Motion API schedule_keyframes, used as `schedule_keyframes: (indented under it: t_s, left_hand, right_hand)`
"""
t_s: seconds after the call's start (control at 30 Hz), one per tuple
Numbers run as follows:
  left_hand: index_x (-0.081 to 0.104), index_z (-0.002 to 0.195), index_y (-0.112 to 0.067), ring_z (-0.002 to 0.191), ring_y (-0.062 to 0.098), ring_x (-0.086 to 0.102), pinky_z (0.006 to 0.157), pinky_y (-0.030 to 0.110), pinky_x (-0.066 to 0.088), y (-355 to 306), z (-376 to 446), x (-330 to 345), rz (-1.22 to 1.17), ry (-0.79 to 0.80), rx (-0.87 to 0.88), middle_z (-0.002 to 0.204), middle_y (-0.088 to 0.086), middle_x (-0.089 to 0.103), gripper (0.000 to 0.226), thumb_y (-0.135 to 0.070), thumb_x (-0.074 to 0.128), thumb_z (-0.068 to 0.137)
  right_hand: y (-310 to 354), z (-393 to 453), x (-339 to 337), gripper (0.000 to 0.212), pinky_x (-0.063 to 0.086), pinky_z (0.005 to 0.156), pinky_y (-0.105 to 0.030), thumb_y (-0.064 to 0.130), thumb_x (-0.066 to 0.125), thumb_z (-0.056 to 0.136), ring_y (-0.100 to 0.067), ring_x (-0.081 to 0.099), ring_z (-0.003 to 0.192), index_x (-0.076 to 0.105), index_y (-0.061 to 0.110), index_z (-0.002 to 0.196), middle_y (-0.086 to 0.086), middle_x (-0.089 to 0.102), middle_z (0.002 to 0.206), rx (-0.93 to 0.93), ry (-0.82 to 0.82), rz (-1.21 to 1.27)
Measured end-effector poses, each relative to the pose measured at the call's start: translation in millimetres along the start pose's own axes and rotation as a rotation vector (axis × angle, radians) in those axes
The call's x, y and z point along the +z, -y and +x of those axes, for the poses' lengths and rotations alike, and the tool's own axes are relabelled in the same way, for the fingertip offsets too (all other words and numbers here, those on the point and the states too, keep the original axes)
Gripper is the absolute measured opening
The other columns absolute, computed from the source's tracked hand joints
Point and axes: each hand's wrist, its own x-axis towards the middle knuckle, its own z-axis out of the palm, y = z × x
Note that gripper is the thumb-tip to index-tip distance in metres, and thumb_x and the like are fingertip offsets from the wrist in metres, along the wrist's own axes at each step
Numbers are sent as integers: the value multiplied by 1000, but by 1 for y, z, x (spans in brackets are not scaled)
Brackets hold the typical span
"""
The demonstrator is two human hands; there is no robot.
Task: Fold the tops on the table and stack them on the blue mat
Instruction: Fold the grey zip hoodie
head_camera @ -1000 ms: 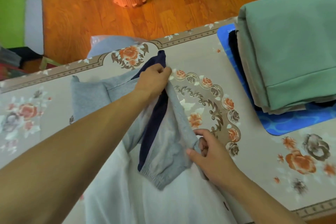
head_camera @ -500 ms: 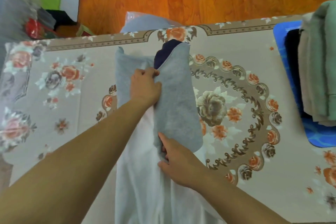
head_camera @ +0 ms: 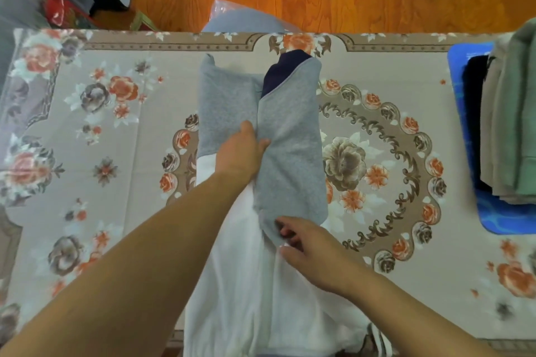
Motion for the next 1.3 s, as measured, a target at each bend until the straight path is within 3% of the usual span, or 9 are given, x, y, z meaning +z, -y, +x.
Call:
schedule_keyframes:
  t_s: [0.2,0.33,0.5,0.63,0.77,0.97,1.13,1.23,1.3]
  left_hand:
    - [46,112,-14,91,23,53,76,35,41,9,-74,5,-126,-96,12,107,4,54,27,-31,59,97]
    - [55,100,-20,85,20,64,68,30,44,39,-157,17,-419,158,-297,91,-2,66,21,-40,61,96]
    - [59,110,-30,86,11,72,89,39,57,56,-199,23,-729,315,-430,102,-5,72,33,-58,60,93]
    - [58,118,-23,92,17,69,87,34,55,72,-190,30,-593,361,-408,103,2,70,34,-42,70,92]
    - [64,109,-20,92,17,65,80,30,51,87,-191,39,-394,426,-362,101,0,69,25,-37,70,92]
    - [66,89,-21,66,17,66,69,34,58,83,-208,62,-420,477,-343,82,0,73,17,-37,69,92]
    - [62,87,-32,77,12,62,66,28,46,77,-217,75,-323,278,-325,84,-10,66,15,-46,64,94]
    - [61,101,-29,90,15,63,73,28,44,67,-227,81,-229,249,-350,95,-8,67,23,-51,59,96]
    - [54,90,-22,81,15,62,65,29,42,58,-230,87,-223,276,-345,88,-5,65,29,-50,57,97]
  right_hand:
    - [-33,-68,2,46,47,92,-30,40,56,96,-13,58,114,50,30,140,10,60,127,114,-40,-278]
    - [-34,-92,17,39,46,71,-34,27,50,95,-23,63,98,45,33,133,3,62,110,97,3,-433]
    - [11,-90,56,54,49,86,-38,27,46,100,-26,61,111,30,27,152,-1,60,132,-7,88,-365]
    - [36,-70,84,63,49,93,-29,32,52,99,-14,61,104,26,30,156,4,58,133,113,253,-108]
    - [35,-61,80,41,48,91,-21,25,54,100,-2,61,96,55,27,141,8,62,132,159,313,11]
    - [29,-11,4,33,50,85,-34,14,50,100,-17,59,95,60,25,130,4,55,122,79,-243,-263]
    - [62,70,-43,69,48,80,-38,-3,50,89,-34,60,105,42,33,147,5,16,161,-206,-113,-726]
    - [55,104,-55,35,45,78,-38,13,54,98,-37,60,109,54,26,130,4,17,161,-262,-4,-913]
    - [50,111,-61,19,47,79,-38,23,52,101,-34,59,105,57,22,119,4,31,151,-293,-8,-875]
